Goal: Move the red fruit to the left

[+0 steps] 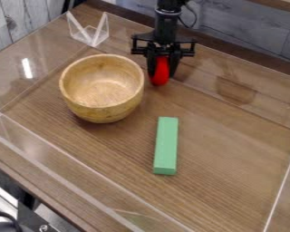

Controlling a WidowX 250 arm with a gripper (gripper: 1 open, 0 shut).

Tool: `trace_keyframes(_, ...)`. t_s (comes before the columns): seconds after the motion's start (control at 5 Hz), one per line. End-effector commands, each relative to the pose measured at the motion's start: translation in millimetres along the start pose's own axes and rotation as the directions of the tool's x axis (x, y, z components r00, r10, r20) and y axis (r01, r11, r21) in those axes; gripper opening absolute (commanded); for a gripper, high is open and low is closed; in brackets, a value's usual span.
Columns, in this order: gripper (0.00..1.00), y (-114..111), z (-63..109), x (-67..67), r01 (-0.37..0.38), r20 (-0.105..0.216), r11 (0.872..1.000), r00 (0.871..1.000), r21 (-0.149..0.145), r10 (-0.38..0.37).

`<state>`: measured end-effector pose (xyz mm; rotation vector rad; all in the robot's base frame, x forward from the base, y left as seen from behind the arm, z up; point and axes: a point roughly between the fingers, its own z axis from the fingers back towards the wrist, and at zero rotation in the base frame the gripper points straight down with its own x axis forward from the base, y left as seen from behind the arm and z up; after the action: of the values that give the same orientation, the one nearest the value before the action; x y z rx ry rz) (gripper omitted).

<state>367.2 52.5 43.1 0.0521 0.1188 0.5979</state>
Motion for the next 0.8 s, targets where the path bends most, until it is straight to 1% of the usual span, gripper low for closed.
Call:
trace_keyframes(0.0,0.0,-0.7,20.9,9.7,-0.025,0.048,0.999,0.998,-0.038,0.026)
trace_keyframes(0.2,0.0,-0.2,21.4,9.7,-0.042,0.044,0.998,0.998,-0.046,0.044)
trace_keyframes(0.4,0.0,6.9,49.7,9.2,-0.03,0.053,0.995,0.998,-0.097,0.035)
trace_keyframes(0.6,0.0,17.8,80.4,9.9,-0.021,0.064,0.988,0.997,-0.153,0.031)
